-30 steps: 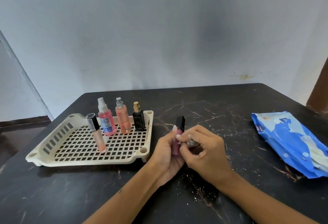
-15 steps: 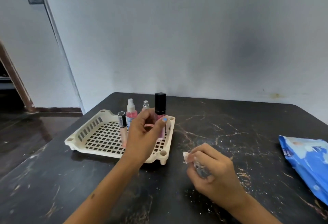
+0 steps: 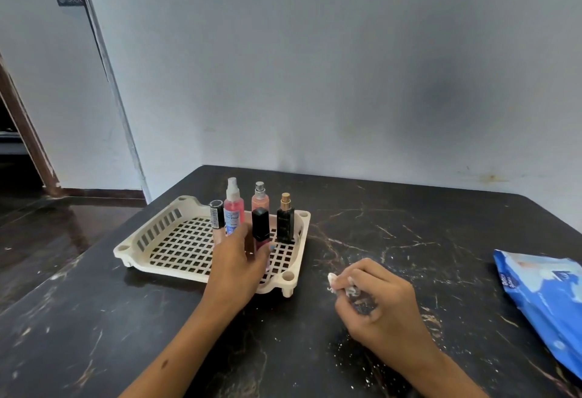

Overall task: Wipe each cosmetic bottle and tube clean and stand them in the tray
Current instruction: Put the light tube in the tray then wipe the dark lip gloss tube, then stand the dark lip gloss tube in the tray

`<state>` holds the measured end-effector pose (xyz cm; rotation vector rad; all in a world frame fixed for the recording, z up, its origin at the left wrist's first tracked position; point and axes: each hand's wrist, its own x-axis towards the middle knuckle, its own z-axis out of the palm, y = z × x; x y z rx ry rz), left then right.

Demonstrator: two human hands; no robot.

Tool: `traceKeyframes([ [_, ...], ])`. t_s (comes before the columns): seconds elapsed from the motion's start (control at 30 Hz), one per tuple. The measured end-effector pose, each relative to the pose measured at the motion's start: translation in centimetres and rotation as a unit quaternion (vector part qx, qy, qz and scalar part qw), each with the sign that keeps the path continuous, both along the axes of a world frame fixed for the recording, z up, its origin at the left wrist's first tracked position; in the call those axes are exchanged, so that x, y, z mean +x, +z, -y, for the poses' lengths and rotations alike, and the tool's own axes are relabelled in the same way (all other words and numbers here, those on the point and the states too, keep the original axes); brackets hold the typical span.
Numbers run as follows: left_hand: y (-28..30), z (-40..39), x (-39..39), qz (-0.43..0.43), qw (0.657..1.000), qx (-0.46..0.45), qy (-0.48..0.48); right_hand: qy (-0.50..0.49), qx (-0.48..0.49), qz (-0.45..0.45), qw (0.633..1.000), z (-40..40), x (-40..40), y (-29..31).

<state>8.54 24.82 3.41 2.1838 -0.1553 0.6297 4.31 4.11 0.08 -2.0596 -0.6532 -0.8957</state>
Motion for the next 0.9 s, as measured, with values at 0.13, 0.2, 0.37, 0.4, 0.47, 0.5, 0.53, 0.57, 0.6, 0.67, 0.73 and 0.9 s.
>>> traceKeyframes([
  [0.13,-0.2,-0.1,0.0,-0.015,1.000,0.005,0.000,0.007,0.017,-0.005,1.000,0.0,0.0,0.0],
  [0.2,-0.4,-0.1,0.0,-0.028,1.000,0.012,0.001,0.008,0.021,-0.007,1.000,0.0,0.0,0.1],
  [0.37,-0.4,-0.2,-0.2,-0.036,0.999,0.036,0.008,0.011,0.016,-0.026,0.999,0.1,0.1,0.1],
  [0.4,-0.4,-0.2,-0.2,-0.036,0.999,0.036,0.008,0.011,0.015,-0.028,0.999,0.2,0.1,0.1],
  [0.47,-0.4,-0.2,-0.2,-0.039,0.999,0.035,0.008,0.013,0.017,-0.030,0.999,0.2,0.1,0.1],
  [0.5,-0.4,-0.2,-0.2,-0.041,0.999,0.031,0.009,0.014,0.018,-0.029,0.999,0.2,0.1,0.0],
  [0.53,-0.4,-0.2,-0.2,-0.040,0.999,0.026,0.010,0.013,0.019,-0.029,0.999,0.2,0.1,0.0],
  [0.57,-0.3,-0.1,-0.2,-0.038,0.999,0.021,0.010,0.012,0.020,-0.029,0.999,0.2,0.1,0.0],
  [0.6,-0.3,-0.1,-0.3,-0.032,0.999,0.018,0.012,0.012,0.022,-0.030,0.999,0.2,0.2,0.0],
  [0.67,-0.1,0.0,-0.5,-0.021,1.000,0.016,0.016,0.010,0.028,-0.028,0.999,0.2,0.2,0.1],
  [0.73,0.3,0.0,-0.7,-0.008,0.999,0.020,0.026,0.003,0.035,-0.023,0.999,0.3,0.3,0.2],
  [0.9,2.4,0.4,-2.3,0.061,0.995,0.054,0.064,-0.030,0.023,0.000,0.999,1.1,0.6,0.8],
])
